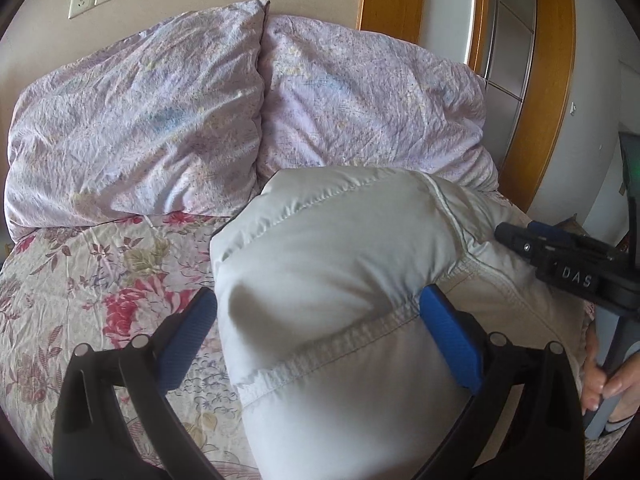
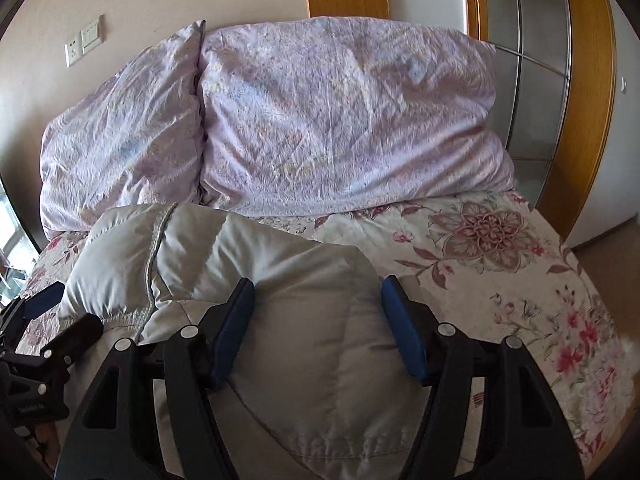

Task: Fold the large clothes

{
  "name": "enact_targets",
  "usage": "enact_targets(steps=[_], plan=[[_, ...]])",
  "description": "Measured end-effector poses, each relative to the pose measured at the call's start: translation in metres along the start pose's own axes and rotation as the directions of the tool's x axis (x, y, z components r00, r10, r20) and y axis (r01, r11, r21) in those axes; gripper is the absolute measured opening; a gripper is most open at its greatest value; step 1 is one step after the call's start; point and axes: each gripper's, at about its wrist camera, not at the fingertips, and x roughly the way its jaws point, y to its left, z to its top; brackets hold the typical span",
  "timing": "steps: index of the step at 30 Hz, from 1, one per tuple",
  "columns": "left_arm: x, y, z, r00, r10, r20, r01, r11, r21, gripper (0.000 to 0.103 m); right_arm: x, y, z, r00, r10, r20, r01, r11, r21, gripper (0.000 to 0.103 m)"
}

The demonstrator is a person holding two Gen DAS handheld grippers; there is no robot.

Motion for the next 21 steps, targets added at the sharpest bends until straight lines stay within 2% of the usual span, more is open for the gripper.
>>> enact_targets(steps=[7, 21], plan=[[0.015, 0.007, -0.001, 0.998, -0.049, -0.040, 0.047, 0.998, -0.045, 0.101, 0.016, -0.008, -0.010, 1.000, 0.031, 0.005, -0.031, 0.999, 0.036, 0.067], [0.028, 0.003, -0.005, 0.998, -0.011, -0.064, 0.010, 1.000, -0.023, 0.101, 0.034, -0.012, -0.022, 0.999, 0.046, -0.014, -0.045, 0.997, 0.068, 0.067]])
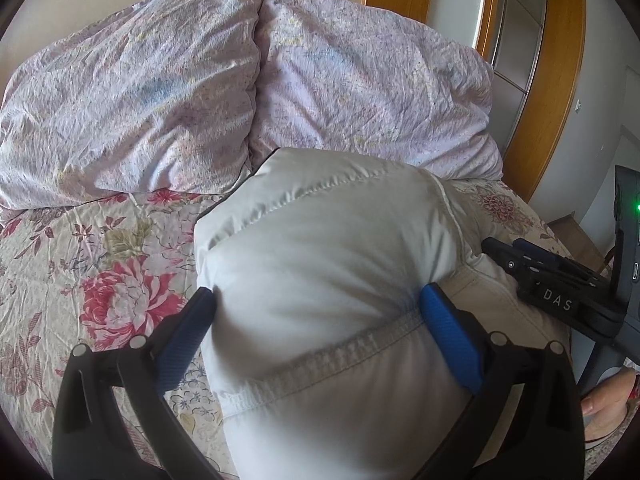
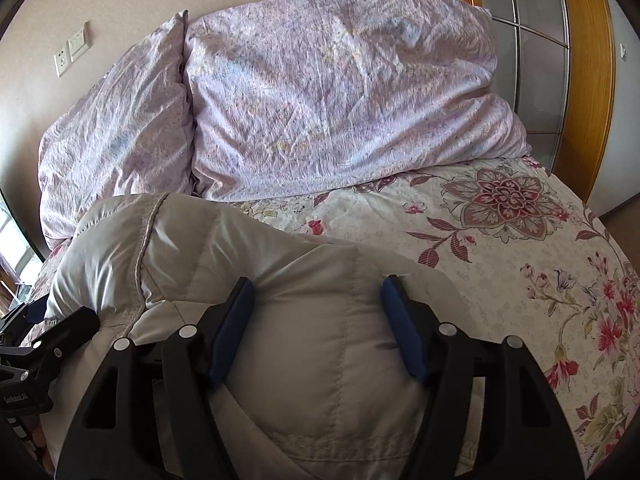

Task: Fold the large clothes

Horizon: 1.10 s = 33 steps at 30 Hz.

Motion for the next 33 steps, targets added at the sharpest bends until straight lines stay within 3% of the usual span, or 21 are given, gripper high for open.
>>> enact_targets(steps=[14, 33], plan=[[0.013, -0.002, 0.000, 0.998, 0.039, -0.049, -0.037, 0.999, 0.033, 0.101, 0.016, 0.003, -0.002, 0.997, -0.029, -0.065, 0.028, 0.999, -0.015, 0.068], [0.017, -0.001, -0.001, 0.997, 0.050, -0.051, -0.048, 0.998, 0.038, 0.101, 0.023, 0.002, -0.002, 0.996, -0.026, -0.081, 0.025, 1.000, -0.016, 0.069]])
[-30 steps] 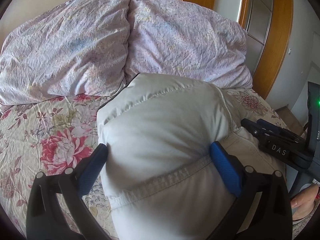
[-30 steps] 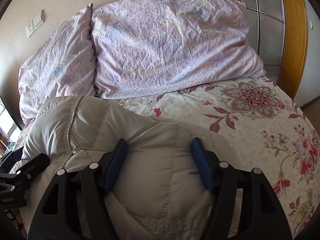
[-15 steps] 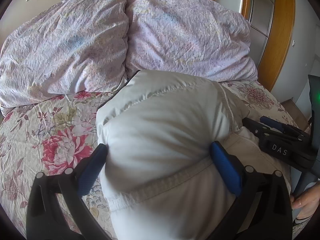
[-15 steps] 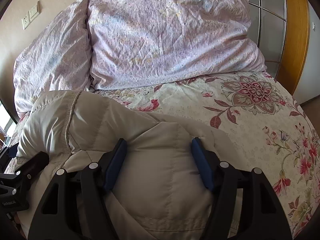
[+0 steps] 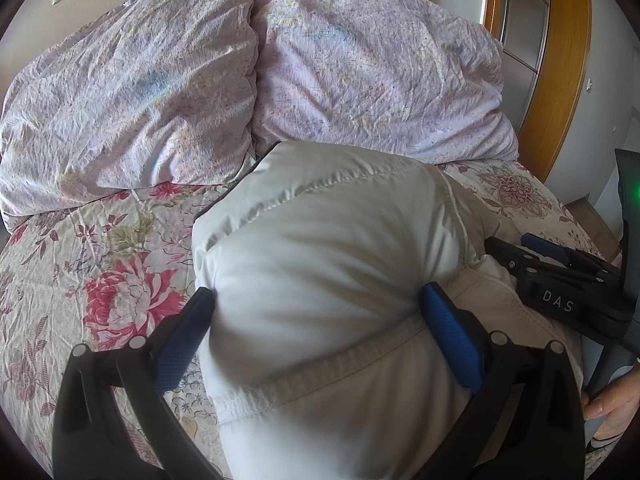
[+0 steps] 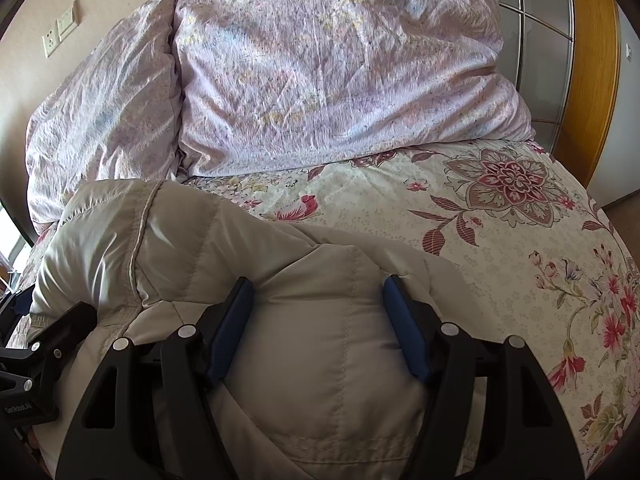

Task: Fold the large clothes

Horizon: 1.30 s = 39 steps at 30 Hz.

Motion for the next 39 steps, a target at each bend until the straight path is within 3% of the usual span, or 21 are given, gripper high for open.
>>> enact_targets(steps=[39], plan=[[0.006, 0.003, 0.000, 1.000, 0.023, 0.018, -0.023, 1.000, -0.013, 0.101, 0.010, 0.004, 0.003, 1.000, -0.022, -0.017, 0.022, 1.000, -0.013, 0.070]])
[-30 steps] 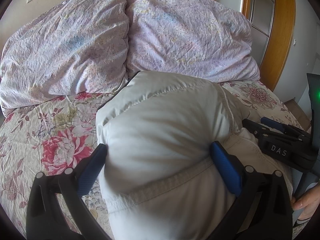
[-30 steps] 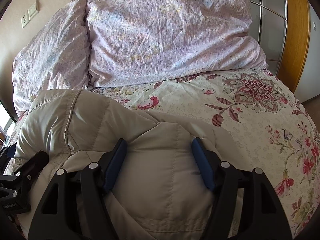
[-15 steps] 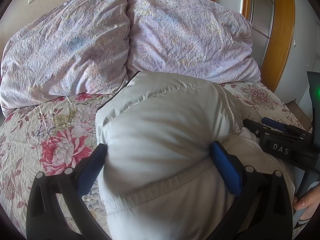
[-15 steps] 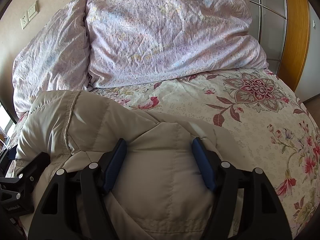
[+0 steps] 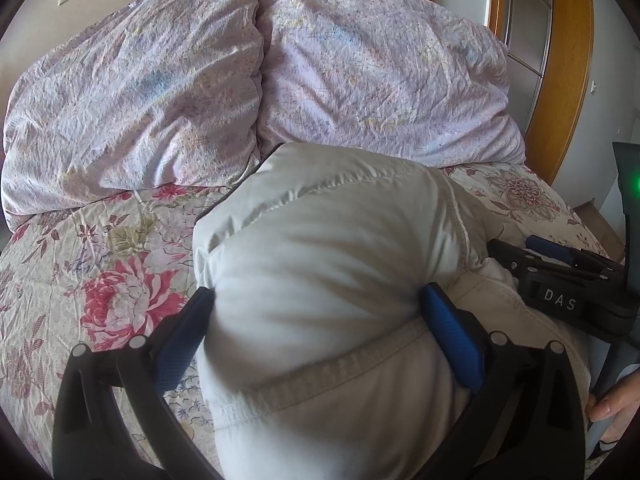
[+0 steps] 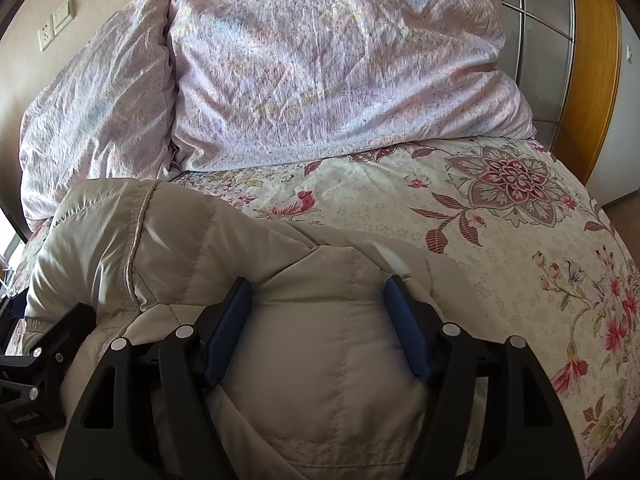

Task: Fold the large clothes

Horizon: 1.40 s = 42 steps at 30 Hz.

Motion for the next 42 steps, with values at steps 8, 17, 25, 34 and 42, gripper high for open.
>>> enact_targets(steps=[8, 17, 25, 34, 42], plan=[[-0.025, 0.027, 0.023, 0.999, 0.026, 0.019, -0.025, 0.998, -0.053, 0.101, -0.037, -0.002, 0.014, 0.996, 0.006, 0.084, -0.005, 1.000, -0.012, 0.069], [-0.004, 0.008, 0.045, 0.989, 0.139, 0.056, -0.142, 0.989, 0.051, 0.101, -0.020, -0.011, 0.017, 0.998, -0.041, 0.054, 0.040, 0.999, 0.014, 0.069], [0.021, 0.006, 0.037, 0.991, 0.136, 0.003, -0.136, 0.989, 0.053, 0.101, -0.006, -0.010, 0.008, 0.997, -0.066, 0.038, 0.065, 0.998, 0.021, 0.070], [0.040, 0.008, 0.034, 0.990, 0.137, -0.045, -0.134, 0.989, 0.058, 0.101, 0.006, -0.008, 0.010, 0.997, -0.079, -0.002, 0.079, 0.997, 0.015, 0.070], [0.050, 0.005, 0.031, 0.982, 0.180, -0.048, -0.176, 0.982, 0.073, 0.101, 0.020, -0.005, 0.013, 0.993, -0.107, -0.043, 0.107, 0.994, 0.002, 0.071]])
